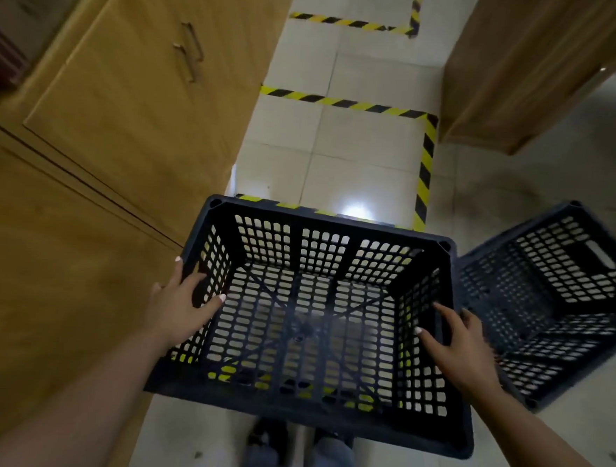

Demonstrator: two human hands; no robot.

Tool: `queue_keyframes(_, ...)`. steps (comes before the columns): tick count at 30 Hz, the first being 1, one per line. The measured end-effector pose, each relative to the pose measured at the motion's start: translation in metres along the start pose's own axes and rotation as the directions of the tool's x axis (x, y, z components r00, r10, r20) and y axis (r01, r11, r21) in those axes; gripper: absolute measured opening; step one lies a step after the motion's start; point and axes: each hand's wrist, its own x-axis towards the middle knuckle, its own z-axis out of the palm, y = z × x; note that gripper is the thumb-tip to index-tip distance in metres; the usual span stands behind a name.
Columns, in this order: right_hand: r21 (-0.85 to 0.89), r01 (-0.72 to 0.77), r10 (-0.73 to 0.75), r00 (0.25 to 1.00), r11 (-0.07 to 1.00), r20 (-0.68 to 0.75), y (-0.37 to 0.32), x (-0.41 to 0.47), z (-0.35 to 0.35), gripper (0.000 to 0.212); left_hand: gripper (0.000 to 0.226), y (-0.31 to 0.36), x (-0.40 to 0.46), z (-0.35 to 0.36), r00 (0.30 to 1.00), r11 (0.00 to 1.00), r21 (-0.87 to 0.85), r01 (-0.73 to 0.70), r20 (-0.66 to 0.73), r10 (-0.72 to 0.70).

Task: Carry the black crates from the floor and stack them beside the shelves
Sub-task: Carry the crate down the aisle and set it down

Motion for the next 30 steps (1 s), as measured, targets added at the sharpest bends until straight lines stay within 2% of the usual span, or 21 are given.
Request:
queue_keyframes(10,-0.012,-0.01,0.009,0.998,1.0,-0.057,0.026,0.1,0.094,0.066,0.074,-0.012,0.102,0.088,0.999,1.0,-0.031,0.0,0.052,0.002)
queue_keyframes(16,-0.003,-0.012,0.012,0.999,1.0,-0.039,0.054,0.143,0.137,0.061,0.078,-0.009,0.153,0.133,0.996,0.999,-0.047,-0.028,0.08,0.031)
queue_keyframes(20,0.001,-0.016,0.016,0.997,1.0,-0.073,0.066,0.153,0.151,0.063,0.079,-0.009,0.166,0.153,0.998,0.999,-0.014,-0.046,0.045,0.046)
queue_keyframes(25,0.034,-0.034,0.035,0.999,0.999,-0.04,0.077,0.157,0.157,0.068,0.083,0.002,0.18,0.163,0.994,0.996,0.002,-0.093,0.057,0.092)
queue_keyframes(30,-0.007,-0.055,0.055,0.998,0.998,-0.015,0.086,0.154,0.156,0.07,0.089,0.009,0.185,0.163,0.989,0.99,0.057,-0.128,0.088,0.123)
